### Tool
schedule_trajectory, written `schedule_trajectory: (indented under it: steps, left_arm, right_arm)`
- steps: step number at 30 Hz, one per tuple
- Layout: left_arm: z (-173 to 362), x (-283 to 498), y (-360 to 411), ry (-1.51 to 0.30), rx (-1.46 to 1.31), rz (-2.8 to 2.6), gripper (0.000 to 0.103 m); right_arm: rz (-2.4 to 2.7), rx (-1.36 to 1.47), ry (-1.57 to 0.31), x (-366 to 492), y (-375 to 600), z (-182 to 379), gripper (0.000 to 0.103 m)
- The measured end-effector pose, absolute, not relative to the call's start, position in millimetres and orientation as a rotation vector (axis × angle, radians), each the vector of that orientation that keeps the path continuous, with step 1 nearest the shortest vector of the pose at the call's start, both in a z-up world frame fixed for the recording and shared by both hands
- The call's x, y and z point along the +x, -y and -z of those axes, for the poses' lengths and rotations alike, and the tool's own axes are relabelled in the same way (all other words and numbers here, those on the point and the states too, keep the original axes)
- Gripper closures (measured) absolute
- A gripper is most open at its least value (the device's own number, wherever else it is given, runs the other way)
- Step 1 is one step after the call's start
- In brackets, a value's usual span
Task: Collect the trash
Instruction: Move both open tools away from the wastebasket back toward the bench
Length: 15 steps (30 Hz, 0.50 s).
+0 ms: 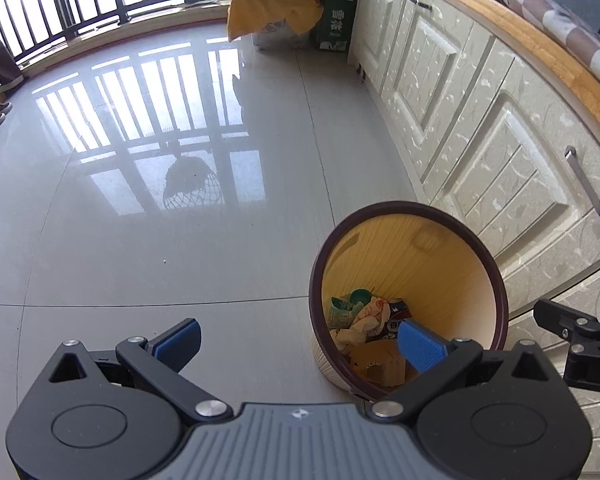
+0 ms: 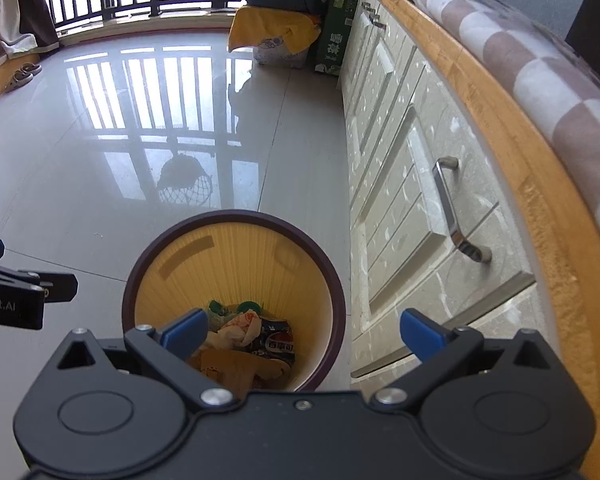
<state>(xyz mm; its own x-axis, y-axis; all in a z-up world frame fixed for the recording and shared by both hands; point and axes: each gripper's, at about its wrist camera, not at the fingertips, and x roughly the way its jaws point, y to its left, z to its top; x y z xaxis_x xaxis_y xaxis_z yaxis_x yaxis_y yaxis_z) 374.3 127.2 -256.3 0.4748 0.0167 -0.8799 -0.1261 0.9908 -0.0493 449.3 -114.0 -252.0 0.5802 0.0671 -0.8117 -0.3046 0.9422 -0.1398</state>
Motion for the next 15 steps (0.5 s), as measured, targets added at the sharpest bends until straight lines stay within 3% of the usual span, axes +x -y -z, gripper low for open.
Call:
schedule_trajectory:
  steps: [15]
  left_arm:
    - [186,318,-135,-0.958,-0.146,-0.125,0.000]
  right_arm:
    - [-0.209,-0.244,-0.788,398,118,177,0.000]
